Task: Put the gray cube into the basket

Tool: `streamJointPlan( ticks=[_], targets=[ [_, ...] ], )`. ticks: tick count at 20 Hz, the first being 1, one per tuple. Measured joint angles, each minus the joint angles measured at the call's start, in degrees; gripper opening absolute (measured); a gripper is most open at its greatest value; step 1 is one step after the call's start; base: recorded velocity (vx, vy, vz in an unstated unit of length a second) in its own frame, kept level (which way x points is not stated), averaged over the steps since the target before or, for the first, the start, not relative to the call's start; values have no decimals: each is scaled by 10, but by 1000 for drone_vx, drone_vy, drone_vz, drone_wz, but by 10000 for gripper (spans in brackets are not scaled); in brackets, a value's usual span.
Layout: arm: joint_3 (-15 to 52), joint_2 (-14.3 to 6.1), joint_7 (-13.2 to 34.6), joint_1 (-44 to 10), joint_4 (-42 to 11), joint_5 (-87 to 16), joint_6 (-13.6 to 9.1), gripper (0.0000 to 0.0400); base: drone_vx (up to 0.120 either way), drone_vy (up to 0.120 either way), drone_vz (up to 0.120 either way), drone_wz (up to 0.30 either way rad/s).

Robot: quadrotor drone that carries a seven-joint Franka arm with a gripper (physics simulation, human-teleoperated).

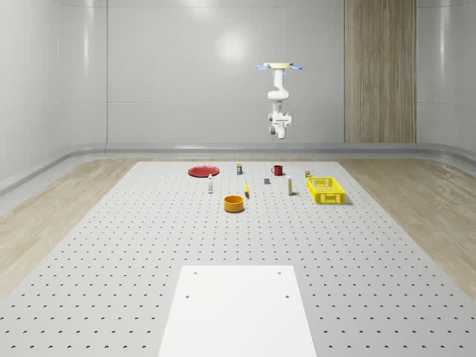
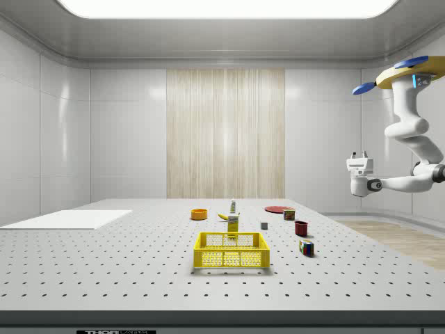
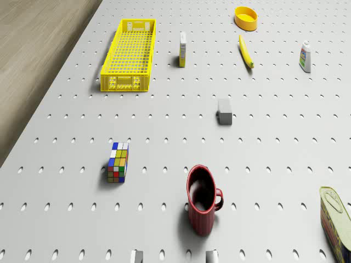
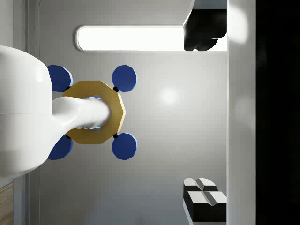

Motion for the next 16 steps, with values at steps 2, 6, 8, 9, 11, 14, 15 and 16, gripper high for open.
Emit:
streamJointPlan(
  ticks=[2,6,8,9,11,14,15,16],
  targets=[
    [0,2,0,-1,24,0,-21,400,0,-100,0,0],
    [1,14,-1,-2,73,1,-56,400,60,-120,0,0],
    [1,23,-1,-2,97,1,-71,400,120,-120,0,0],
    [1,27,-1,-2,108,1,-77,400,120,-120,0,0],
    [1,34,-1,-2,127,1,-88,400,120,-120,0,0],
    [2,42,-1,-3,148,1,-100,400,120,-120,0,0],
    [2,44,-1,-3,152,1,-102,400,120,-120,0,0],
    [2,45,-1,-3,156,1,-104,400,120,-120,0,0]
  ],
)
